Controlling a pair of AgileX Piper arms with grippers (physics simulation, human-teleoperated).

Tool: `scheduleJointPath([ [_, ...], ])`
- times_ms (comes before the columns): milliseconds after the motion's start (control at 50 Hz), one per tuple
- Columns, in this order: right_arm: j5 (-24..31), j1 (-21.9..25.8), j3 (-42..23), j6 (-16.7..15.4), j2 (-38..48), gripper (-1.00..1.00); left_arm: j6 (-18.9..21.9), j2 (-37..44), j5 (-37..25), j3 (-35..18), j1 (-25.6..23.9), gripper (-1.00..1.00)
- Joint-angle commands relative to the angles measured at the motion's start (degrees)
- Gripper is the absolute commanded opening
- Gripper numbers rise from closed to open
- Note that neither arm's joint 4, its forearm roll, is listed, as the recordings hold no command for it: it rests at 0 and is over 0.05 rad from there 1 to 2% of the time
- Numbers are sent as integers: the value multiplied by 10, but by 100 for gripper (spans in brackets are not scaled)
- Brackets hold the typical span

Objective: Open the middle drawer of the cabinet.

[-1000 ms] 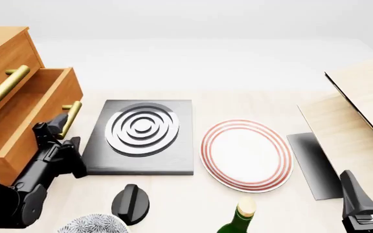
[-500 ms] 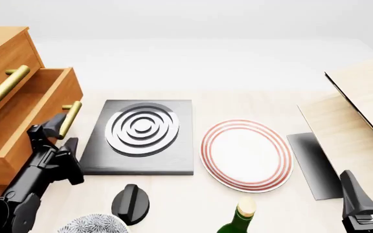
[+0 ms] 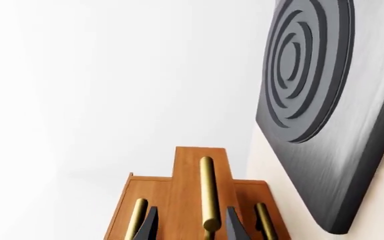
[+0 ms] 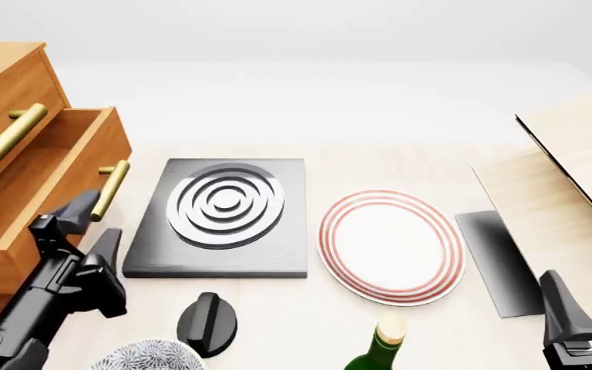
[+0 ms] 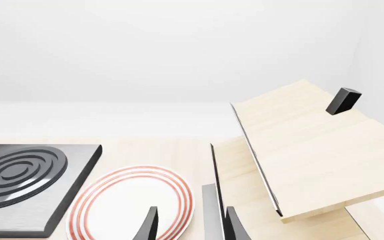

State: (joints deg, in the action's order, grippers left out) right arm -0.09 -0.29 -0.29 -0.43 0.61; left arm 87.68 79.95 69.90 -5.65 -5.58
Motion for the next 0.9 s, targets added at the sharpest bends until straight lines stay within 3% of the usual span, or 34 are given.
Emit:
scheduleJointPath([
  [20, 0, 1, 0, 1, -1, 100, -5, -76, 0, 32, -18, 100],
  [120, 0, 1, 0, 1, -1, 100, -4, -107, 0, 55, -29, 100],
  [520, 0, 1, 0, 1, -1, 100, -10, -146, 0, 56, -73, 100],
  [900, 0, 1, 0, 1, -1, 100, -78, -172, 0, 56, -103, 100],
])
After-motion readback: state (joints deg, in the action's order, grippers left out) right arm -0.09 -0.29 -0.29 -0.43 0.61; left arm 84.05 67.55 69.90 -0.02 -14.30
